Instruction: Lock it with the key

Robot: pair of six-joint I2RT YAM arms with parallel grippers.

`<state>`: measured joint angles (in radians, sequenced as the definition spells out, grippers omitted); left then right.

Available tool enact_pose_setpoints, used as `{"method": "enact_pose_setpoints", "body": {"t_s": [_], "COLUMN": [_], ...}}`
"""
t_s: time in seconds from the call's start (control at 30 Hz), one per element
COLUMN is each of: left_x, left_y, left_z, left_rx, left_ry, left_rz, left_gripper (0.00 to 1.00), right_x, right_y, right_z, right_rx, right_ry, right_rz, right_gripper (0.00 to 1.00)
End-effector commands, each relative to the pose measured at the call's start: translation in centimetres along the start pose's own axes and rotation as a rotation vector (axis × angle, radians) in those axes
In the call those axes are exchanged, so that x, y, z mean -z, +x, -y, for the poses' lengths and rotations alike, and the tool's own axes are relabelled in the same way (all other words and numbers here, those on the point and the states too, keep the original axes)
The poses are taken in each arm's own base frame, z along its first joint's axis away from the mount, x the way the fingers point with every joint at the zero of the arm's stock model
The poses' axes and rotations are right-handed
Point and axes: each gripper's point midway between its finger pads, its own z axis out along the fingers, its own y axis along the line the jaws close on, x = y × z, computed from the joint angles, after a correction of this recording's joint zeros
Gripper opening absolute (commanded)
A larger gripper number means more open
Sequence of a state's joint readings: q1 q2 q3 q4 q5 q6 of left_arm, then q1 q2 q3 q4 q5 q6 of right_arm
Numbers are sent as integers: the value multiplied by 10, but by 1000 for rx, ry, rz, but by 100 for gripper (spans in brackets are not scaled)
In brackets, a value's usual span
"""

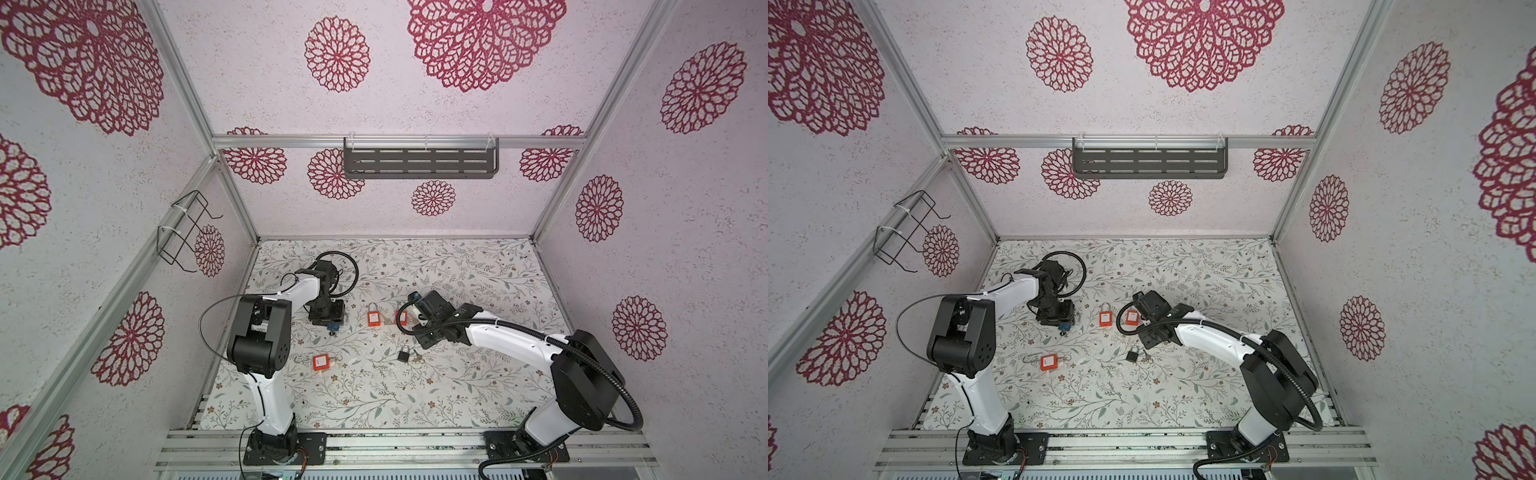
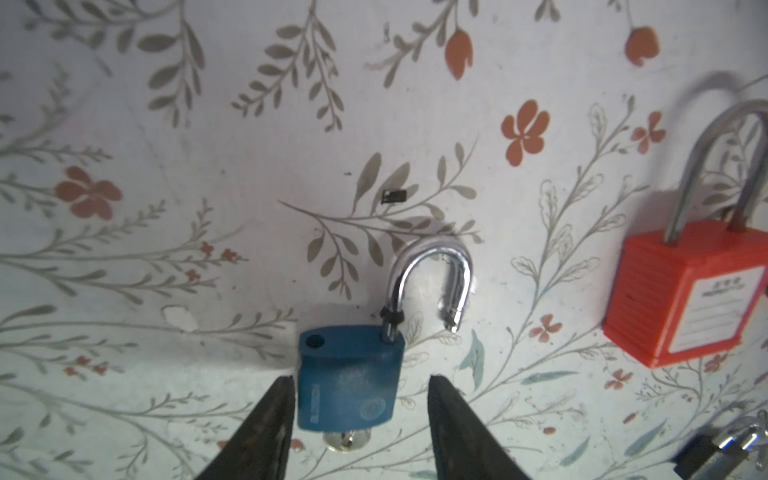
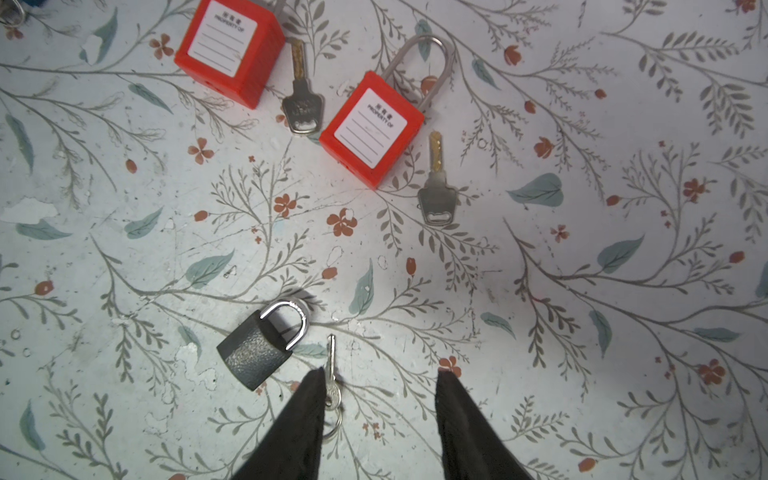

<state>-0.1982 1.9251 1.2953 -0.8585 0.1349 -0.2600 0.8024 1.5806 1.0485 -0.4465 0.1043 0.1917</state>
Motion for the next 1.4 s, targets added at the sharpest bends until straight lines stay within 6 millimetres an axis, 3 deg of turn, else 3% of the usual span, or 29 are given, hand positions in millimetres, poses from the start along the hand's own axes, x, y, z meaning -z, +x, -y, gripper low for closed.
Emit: {"method": "enact_pose_setpoints", "body": {"t_s": [0.0, 0.23, 0.37, 0.47, 0.73, 0.9, 1.03, 1.17, 1.27, 1.37], "left_x": [1, 9, 8, 17, 95, 142, 167, 189, 207, 221], "left_y": [7, 13, 12, 9, -18, -35, -43, -50, -54, -57], "left_z": [16, 51, 73, 72, 30, -23, -55, -77, -83, -84], "left_rx": [62, 123, 135, 143, 162, 196, 230, 270, 266, 240], "left_ry": [70, 201, 265, 250, 176, 82, 50, 41, 32, 23], "left_rz": [-32, -45, -44, -1, 300, 513, 629, 724, 810, 884], "left_gripper": [56, 58, 59, 58, 60, 62, 63, 77, 97, 97], "right_x": [17, 22, 29, 28, 4, -26, -46, -61, -71, -78], "right_y": [-11, -25, -52, -74, -123, -141, -148, -152, -155, -154], "right_z": [3, 5, -5, -19, -68, -101, -119, -137, -146, -152], "right_rx": [8, 54, 93, 119, 221, 292, 345, 398, 417, 432], "right_ry": [11, 31, -3, -58, -202, -256, -276, -310, -323, -332], "right_rz": [70, 99, 140, 148, 100, 24, -5, -22, -13, -15], "right_gripper": [46, 45, 45, 45, 41, 41, 41, 41, 42, 43]}}
